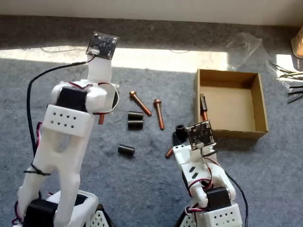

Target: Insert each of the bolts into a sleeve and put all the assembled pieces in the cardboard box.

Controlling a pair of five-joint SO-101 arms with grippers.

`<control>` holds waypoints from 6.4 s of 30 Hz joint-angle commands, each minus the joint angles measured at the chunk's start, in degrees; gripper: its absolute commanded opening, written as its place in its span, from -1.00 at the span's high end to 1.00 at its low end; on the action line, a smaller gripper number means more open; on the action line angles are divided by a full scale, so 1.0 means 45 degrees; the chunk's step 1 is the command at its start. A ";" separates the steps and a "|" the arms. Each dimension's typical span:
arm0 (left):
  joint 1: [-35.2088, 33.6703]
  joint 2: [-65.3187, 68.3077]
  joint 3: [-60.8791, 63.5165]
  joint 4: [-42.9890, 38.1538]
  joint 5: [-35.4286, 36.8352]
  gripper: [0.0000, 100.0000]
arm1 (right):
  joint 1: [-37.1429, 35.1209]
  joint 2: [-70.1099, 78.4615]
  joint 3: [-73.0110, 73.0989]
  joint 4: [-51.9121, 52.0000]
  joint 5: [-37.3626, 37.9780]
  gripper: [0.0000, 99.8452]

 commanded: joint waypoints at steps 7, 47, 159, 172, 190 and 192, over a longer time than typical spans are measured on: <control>0.0029 -0.4288 0.1143 0.0274 -0.0098 0.99 | -0.0869 -0.0147 0.1475 -0.3487 -0.0137 0.99; 0.3233 -1.3158 1.1106 -1.3636 -0.0078 0.99 | -0.3604 -0.0147 0.1514 -0.6242 -0.0137 0.99; 0.5050 -1.0598 1.0657 -0.9983 0.2813 0.99 | -0.4190 -0.0029 0.1592 -0.5871 -0.0606 0.99; 0.4484 -1.0598 1.1204 -1.0022 0.2794 0.99 | -0.4190 -0.0029 0.1553 -0.5871 -0.0606 0.99; 0.3683 -1.0598 1.1907 -1.0042 0.2794 0.99 | -0.4190 -0.0029 0.1553 -0.5871 -0.0606 0.99; 0.3683 -1.0598 1.1888 -1.0042 0.2794 0.99 | -0.4190 -0.0029 0.1553 -0.5871 -0.0606 0.99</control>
